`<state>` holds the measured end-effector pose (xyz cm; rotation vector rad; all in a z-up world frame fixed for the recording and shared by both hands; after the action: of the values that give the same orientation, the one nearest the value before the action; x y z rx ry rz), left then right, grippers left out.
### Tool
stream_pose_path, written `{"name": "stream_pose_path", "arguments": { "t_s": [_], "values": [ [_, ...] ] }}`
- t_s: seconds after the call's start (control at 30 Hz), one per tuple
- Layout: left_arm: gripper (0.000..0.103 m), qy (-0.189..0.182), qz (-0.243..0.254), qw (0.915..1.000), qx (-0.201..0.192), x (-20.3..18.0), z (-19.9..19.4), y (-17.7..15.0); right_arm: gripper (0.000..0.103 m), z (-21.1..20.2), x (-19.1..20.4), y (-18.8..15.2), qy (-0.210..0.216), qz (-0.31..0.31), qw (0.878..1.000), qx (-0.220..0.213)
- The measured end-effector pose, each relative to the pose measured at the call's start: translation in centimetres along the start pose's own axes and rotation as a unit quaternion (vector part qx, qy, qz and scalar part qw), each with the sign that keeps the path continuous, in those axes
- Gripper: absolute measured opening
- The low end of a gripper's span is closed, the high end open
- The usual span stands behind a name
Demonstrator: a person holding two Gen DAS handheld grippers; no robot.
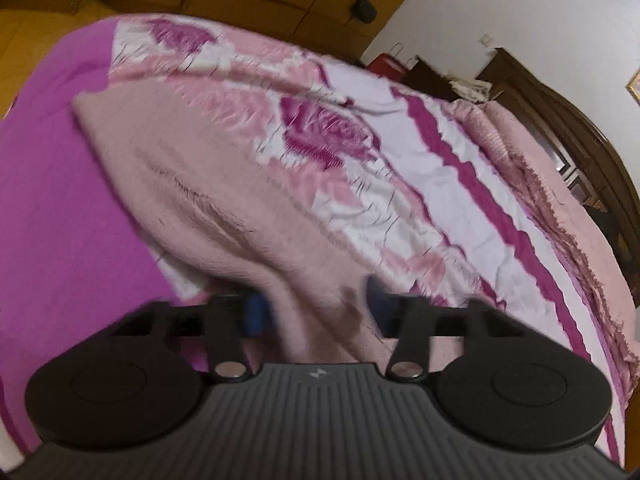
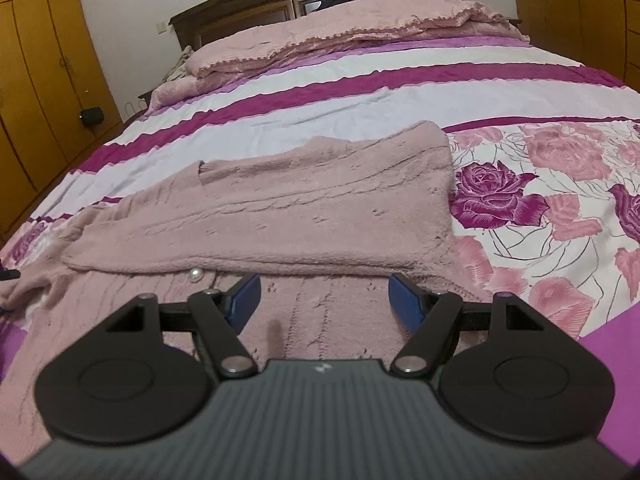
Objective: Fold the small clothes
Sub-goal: 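Grasp the other sleeve cuff with the left tool, then lift the sleeve with the left tool and lay it across the body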
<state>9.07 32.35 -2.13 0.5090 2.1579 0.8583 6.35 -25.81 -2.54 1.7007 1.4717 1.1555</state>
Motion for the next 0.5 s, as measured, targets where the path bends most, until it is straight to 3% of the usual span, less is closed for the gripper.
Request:
{"name": "stream_pose_path", "arguments": {
  "t_s": [0.03,0.13,0.33,0.5],
  "values": [
    [0.022,-0.007,0.004,1.0,-0.001,-0.1,0.2,0.4,0.072,0.0,0.0,0.0,0.0,0.001,1.0,0.0],
    [0.015,-0.033,-0.002,0.9994,-0.011,-0.2,0.1,1.9,0.072,-0.1,0.0,0.1,0.0,0.001,1.0,-0.002],
    [0.014,-0.039,0.034,0.994,-0.096,-1.1,-2.9,6.4,0.072,0.0,0.3,0.0,0.002,0.002,1.0,-0.001],
    [0.014,-0.055,0.059,0.9925,-0.092,-3.0,-2.8,6.7,0.072,-0.2,0.7,0.0,0.008,-0.004,1.0,-0.001]
  ]
}}
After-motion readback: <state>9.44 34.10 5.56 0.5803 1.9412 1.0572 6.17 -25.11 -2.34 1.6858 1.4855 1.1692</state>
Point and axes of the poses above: each gripper's, at about its wrist camera, not at the fingertips, and z roughly the way its jaws point, x to its left, y to its top, the point moved 9 cm from there along z, roughly the way its jaws point, and after that the axes turned 10 degrees about -x, right-handed, at the moved point
